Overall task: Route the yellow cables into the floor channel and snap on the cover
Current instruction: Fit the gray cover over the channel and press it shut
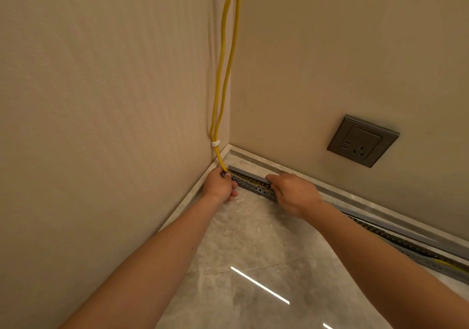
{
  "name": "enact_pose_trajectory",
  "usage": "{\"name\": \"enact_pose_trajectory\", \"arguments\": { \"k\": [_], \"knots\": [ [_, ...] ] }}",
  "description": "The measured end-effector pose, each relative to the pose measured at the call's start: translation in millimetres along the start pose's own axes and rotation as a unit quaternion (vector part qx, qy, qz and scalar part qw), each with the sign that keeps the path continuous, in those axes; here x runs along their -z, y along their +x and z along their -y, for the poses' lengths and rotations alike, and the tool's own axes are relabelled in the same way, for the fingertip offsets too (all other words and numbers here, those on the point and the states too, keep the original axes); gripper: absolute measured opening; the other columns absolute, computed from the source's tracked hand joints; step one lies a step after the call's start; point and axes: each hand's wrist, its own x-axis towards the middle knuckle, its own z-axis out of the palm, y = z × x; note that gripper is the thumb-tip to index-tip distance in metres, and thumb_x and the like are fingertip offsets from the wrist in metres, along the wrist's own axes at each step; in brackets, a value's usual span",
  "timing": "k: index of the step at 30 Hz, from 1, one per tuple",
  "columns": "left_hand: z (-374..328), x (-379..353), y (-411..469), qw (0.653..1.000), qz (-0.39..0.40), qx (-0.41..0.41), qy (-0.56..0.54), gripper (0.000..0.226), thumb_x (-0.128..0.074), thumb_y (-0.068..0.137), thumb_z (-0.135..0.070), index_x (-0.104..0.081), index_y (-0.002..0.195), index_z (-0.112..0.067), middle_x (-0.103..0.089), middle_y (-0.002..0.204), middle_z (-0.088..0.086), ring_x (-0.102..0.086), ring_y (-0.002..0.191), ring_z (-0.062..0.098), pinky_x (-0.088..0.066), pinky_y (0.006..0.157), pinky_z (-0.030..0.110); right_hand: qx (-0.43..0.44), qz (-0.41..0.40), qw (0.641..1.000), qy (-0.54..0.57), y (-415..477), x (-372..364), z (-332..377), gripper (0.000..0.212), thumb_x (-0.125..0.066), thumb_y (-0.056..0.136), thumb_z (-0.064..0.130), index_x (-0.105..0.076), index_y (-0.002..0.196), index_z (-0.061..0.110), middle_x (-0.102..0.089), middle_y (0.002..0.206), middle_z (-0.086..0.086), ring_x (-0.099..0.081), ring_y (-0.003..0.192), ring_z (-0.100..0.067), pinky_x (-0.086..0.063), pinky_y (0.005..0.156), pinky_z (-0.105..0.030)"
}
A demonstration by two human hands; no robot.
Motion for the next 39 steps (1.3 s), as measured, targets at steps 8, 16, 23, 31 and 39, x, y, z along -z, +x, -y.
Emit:
{"name": "enact_pose_trajectory", "arguments": {
  "k": [8, 16, 23, 31, 39],
  "knots": [
    [0.1, 1.5, -1.0, 0.999, 0.023, 0.003, -0.04, 0.011, -0.034, 0.103, -0.013, -0.045, 0.103, -0.012, -0.055, 0.07, 0.007, -0.055, 0.048, 0.02, -0.042, 0.039, 0.022, 0.025, -0.007, 0.997, -0.069, 4.7, 4.0, 14.6, 0.033, -0.038, 0.094, 0.039, -0.062, 0.102, 0.017, -0.056, 0.098, -0.004, -0.058, 0.086, -0.026, -0.042, 0.061, -0.033],
    [0.1, 4.9, -3.5, 0.997, 0.042, -0.003, -0.071, 0.015, -0.034, 0.104, -0.01, -0.045, 0.113, -0.008, -0.054, 0.07, 0.01, -0.057, 0.05, 0.022, -0.049, 0.037, 0.022, -0.009, -0.02, 1.0, 0.005, 18.9, -8.1, 38.9, 0.035, -0.045, 0.093, 0.044, -0.06, 0.116, 0.022, -0.059, 0.101, -0.006, -0.055, 0.098, -0.027, -0.043, 0.071, -0.034],
    [0.2, 6.6, -2.4, 0.997, 0.038, -0.008, -0.067, 0.023, -0.035, 0.104, -0.011, -0.044, 0.123, -0.006, -0.054, 0.071, 0.012, -0.056, 0.049, 0.023, -0.051, 0.036, 0.021, -0.023, -0.038, 0.995, 0.087, 33.0, -22.5, 55.7, 0.044, -0.048, 0.094, 0.038, -0.045, 0.138, 0.037, -0.055, 0.11, -0.007, -0.052, 0.11, -0.028, -0.046, 0.079, -0.036],
    [2.1, 5.0, -2.5, 0.998, 0.043, -0.03, -0.043, 0.022, -0.04, 0.103, -0.02, -0.048, 0.121, -0.01, -0.055, 0.081, 0.011, -0.057, 0.048, 0.02, -0.051, 0.041, 0.024, -0.029, -0.034, 0.987, 0.154, 35.3, -12.4, 43.9, 0.036, -0.05, 0.093, 0.038, -0.053, 0.129, 0.046, -0.058, 0.101, 0.001, -0.055, 0.1, -0.02, -0.045, 0.071, -0.034],
    [-0.6, 4.9, -9.8, 0.962, 0.114, 0.011, -0.25, 0.028, -0.038, 0.103, -0.009, -0.046, 0.13, -0.008, -0.058, 0.124, 0.015, -0.061, 0.113, 0.028, -0.051, 0.093, 0.039, -0.069, 0.0, 0.968, 0.241, 38.9, -0.8, 45.5, 0.034, -0.053, 0.087, 0.036, -0.061, 0.116, 0.052, -0.071, 0.098, 0.014, -0.063, 0.089, -0.014, -0.054, 0.074, -0.039]
  ]
}}
